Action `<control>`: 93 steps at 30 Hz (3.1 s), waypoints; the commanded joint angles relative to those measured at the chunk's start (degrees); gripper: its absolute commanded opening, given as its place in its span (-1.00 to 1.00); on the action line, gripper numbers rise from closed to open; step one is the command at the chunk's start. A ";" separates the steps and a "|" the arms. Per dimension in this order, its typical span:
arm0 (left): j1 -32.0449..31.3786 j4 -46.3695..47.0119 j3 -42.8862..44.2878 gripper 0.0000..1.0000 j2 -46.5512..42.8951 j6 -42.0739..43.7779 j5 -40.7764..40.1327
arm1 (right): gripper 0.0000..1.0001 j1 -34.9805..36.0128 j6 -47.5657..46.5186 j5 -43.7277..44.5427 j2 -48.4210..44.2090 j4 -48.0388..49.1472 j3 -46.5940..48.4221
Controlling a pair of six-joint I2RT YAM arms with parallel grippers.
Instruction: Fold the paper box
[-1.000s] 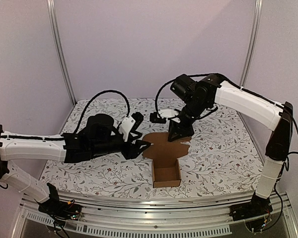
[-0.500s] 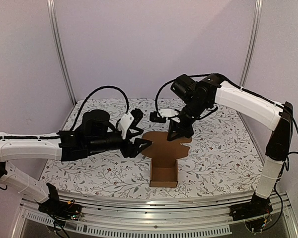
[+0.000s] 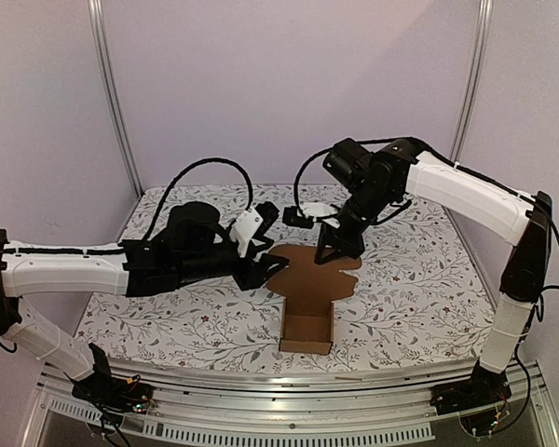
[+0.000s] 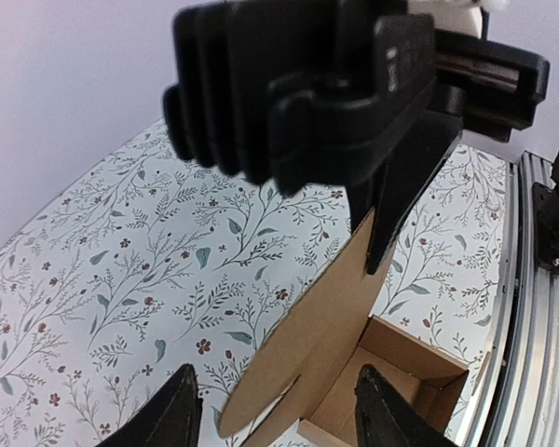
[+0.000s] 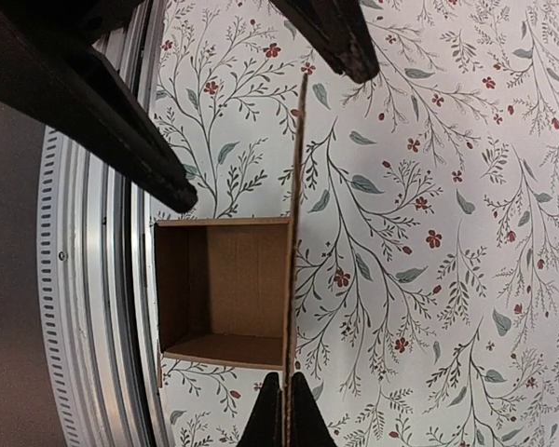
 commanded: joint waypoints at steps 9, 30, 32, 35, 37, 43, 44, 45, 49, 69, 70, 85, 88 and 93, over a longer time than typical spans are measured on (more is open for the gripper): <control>-0.33 -1.80 -1.35 0.21 -2.15 1.72 -1.78 | -1.00 0.16 1.21 -3.03 -2.75 1.52 -0.46; -6.21 6.08 1.66 -0.58 4.43 -3.50 0.85 | -1.00 0.14 10.14 0.17 -0.84 5.59 1.41; -6.77 6.87 2.29 -0.50 5.52 -3.42 0.85 | -1.00 0.14 10.26 -0.84 -0.98 5.48 1.33; -6.93 6.60 2.62 -0.40 5.90 -2.64 -1.26 | -1.00 0.14 9.62 -2.26 -1.65 5.31 0.55; -6.93 5.56 2.24 -0.36 3.96 -2.00 -1.42 | -1.00 0.19 8.26 -2.82 -2.21 4.92 -0.60; -6.87 -5.78 -0.69 0.02 -9.18 1.05 -2.85 | -1.00 0.07 1.69 -3.97 -5.52 3.74 -5.01; -6.74 -9.07 -1.34 0.06 -11.69 1.60 -2.44 | -1.00 0.11 0.47 -5.00 -5.88 3.08 -5.17; -6.55 -11.16 -1.96 0.08 -13.92 2.05 -1.47 | -1.00 0.12 -0.49 -6.12 -6.26 2.26 -5.15; -5.57 -15.88 -4.26 0.14 -21.27 3.12 0.18 | -1.00 0.16 -5.90 -10.08 -6.62 -1.67 -4.59; -1.36 -4.06 -4.60 -0.02 -11.69 1.88 13.68 | -1.00 5.21 -7.98 -9.54 -5.10 -4.55 -0.94; -1.45 -3.81 -4.60 -0.03 -11.38 1.91 14.02 | -1.00 5.22 -7.89 -9.62 -5.01 -4.58 -0.74; -1.66 -3.07 -4.38 -0.11 -10.44 1.75 20.71 | -1.00 5.57 -6.96 -8.02 -4.04 -4.08 -0.74; -1.66 -3.85 -4.22 -0.11 -10.27 1.81 20.86 | -1.00 5.66 -6.88 -9.21 -4.21 -4.02 -0.75; -1.83 -1.19 -2.77 -0.17 -6.90 1.26 21.54 | -1.00 7.29 -7.44 -10.28 -4.54 -5.00 -0.22</control>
